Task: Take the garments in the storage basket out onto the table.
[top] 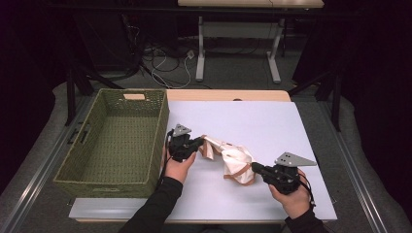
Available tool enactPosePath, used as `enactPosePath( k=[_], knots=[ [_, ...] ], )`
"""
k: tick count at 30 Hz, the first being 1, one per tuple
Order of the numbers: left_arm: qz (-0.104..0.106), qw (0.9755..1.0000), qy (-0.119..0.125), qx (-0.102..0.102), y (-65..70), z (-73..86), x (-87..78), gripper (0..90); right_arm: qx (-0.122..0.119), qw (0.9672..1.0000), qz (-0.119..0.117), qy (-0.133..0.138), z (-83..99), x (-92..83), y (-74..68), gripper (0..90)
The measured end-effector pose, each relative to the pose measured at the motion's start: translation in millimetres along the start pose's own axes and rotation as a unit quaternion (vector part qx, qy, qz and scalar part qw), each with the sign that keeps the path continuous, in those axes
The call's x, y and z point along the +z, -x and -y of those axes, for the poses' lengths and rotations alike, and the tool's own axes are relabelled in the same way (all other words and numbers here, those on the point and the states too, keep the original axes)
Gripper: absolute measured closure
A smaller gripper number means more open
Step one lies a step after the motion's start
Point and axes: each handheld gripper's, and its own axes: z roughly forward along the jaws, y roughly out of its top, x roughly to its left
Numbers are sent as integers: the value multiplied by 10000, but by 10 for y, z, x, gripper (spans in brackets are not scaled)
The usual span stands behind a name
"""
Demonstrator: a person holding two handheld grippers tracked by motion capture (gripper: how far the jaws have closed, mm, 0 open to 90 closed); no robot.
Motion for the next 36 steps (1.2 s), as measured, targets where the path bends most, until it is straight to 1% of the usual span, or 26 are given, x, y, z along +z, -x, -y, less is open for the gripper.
enactPosePath(
  k=[1,3,4,7,9,10,11,12,13,14,15,18,20,21,22,23,26,27,29,30,31,33,34,35,36],
  knots=[
    [5,10000,-37,1,-8,-1,3,882,-48,10000,-14,-1,1,6,2,900],
    [-13,10000,-41,-26,-20,5,25,882,-2,10000,-37,3,9,16,-11,900],
    [-18,10000,-59,-68,-25,9,38,882,-39,10000,-24,-45,11,15,-11,900],
    [-46,9999,-87,-124,-51,20,85,882,-71,10000,-23,-54,29,30,-13,900],
    [-51,9999,-88,-120,-69,20,102,881,-38,10000,-33,-77,40,37,-10,900],
    [-57,9997,-139,-189,-105,30,146,881,-56,9999,15,-109,44,35,-6,900],
    [-57,9997,-139,-189,-105,30,146,881,-64,9999,28,-97,47,38,2,900],
    [-93,9992,-211,-314,-151,50,193,881,-58,9999,45,-101,51,39,16,900],
    [-94,9990,-233,-363,-169,56,211,882,-32,9999,52,-82,55,42,32,900],
    [-94,9990,-202,-398,-177,61,229,881,0,9999,81,-68,60,44,46,900],
    [-106,9990,-235,-353,-185,60,231,881,33,9999,98,-83,64,41,61,900],
    [-93,9990,-250,-358,-161,69,240,872,66,9997,185,-137,79,24,113,900],
    [-99,9991,-257,-321,-151,73,235,830,93,9997,200,-71,92,22,144,900],
    [-86,9993,-228,-293,-124,70,207,796,120,9996,220,-96,94,12,154,900],
    [-86,9993,-228,-293,-124,70,207,767,120,9996,220,-96,94,12,154,900],
    [-69,9993,-257,-244,-110,64,180,767,125,9996,225,-99,97,6,164,899],
    [-82,9997,-187,-161,-48,47,108,644,151,9996,239,-81,103,-1,178,900],
    [-54,9998,-143,-138,-6,39,60,606,154,9996,233,-76,105,-1,180,900],
    [-48,9999,-127,-73,39,45,8,562,106,9996,236,-80,106,-1,184,899],
    [-82,9999,-137,41,57,49,-15,541,110,9996,243,-68,107,-2,181,899],
    [-82,9999,-137,41,57,49,-15,513,110,9996,243,-68,107,-2,181,899],
    [-62,9999,-136,76,112,65,-45,496,131,9996,256,-71,109,-8,175,899],
    [-86,9998,-134,137,154,79,-85,449,151,9995,259,-71,113,-11,172,900],
    [-86,9998,-134,137,154,79,-85,437,155,9995,250,-78,115,-13,174,899],
    [-50,10000,13,36,204,97,-117,434,158,9995,250,-77,116,-16,173,899]
  ],
)
